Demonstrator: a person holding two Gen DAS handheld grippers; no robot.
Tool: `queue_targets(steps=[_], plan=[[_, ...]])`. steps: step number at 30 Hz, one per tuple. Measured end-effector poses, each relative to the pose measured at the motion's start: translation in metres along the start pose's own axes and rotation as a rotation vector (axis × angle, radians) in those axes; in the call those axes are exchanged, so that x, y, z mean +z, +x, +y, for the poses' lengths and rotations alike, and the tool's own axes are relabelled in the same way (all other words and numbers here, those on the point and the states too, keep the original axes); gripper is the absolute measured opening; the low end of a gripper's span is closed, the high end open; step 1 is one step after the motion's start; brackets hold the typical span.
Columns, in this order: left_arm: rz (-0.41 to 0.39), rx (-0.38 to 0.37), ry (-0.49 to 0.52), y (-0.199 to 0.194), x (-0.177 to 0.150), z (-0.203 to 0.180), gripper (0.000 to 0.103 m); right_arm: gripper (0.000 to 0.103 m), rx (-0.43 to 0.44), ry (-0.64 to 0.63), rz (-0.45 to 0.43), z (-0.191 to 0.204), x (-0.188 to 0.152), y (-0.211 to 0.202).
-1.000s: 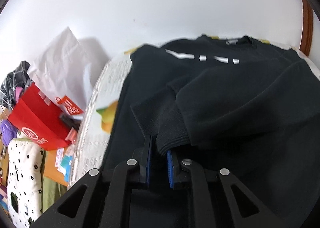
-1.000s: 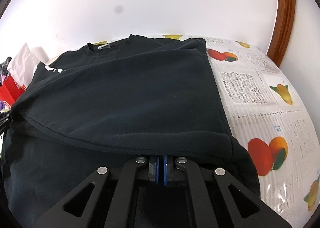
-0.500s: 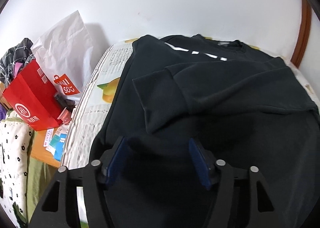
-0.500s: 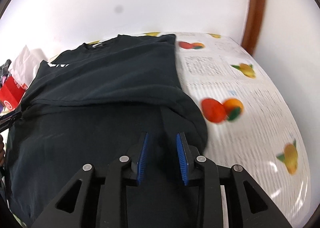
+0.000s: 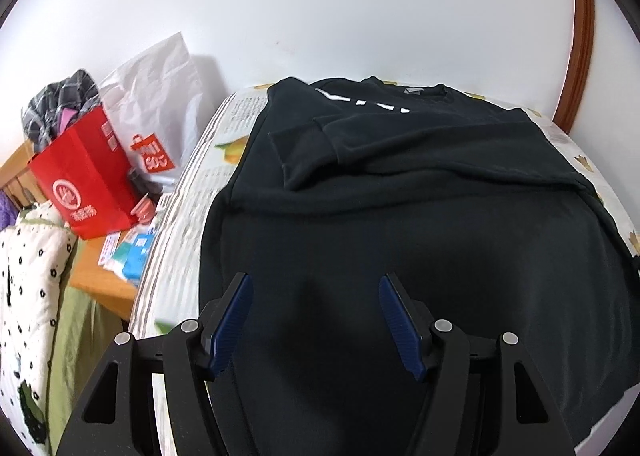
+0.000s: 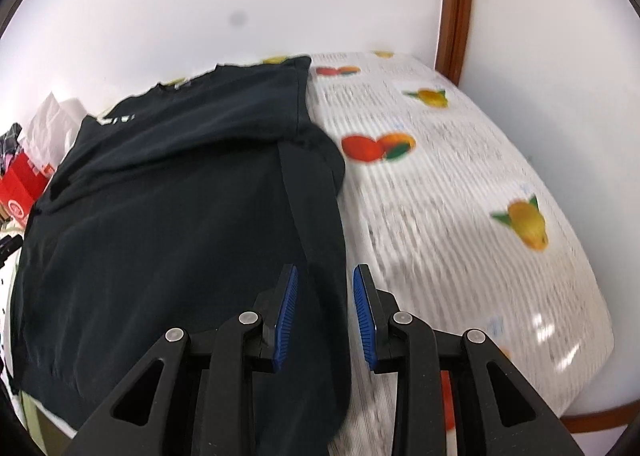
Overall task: Fold small clothes
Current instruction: 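Grasp the side edge of the sweatshirt body with the right tool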
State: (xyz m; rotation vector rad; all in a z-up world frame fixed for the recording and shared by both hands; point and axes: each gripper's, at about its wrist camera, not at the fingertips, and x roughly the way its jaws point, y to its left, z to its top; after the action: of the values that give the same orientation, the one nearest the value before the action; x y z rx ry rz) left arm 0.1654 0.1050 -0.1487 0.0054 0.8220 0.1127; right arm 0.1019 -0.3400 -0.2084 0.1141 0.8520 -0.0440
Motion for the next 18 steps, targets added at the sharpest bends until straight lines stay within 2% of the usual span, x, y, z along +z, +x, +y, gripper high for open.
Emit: queue_targets(steps=[4,7,12,15,18], plan=[[0.038,-0.011,-0.033,-0.007,-0.020,0.010,0.066,0.044,0.041,0.015,0.046,-0.004,-0.023,-0.001],[0.069,-0.006,-0.058,-0.010,-0.038,0.019,0.069,0.048,0.057,0.020,0.055,-0.003,-0.038,-0.002],[0.111,0.013,-0.094,-0.009,-0.062,0.036,0.070,0.048,0.107,0.027,0.070,0.000,-0.051,0.003],[0.128,0.020,-0.122,-0.006,-0.072,0.047,0.070,0.048,0.083,0.001,0.045,0.007,-0.050,0.007],[0.110,0.025,-0.127,-0.005,-0.078,0.053,0.070,0.047,0.062,-0.016,0.033,0.012,-0.044,0.013]])
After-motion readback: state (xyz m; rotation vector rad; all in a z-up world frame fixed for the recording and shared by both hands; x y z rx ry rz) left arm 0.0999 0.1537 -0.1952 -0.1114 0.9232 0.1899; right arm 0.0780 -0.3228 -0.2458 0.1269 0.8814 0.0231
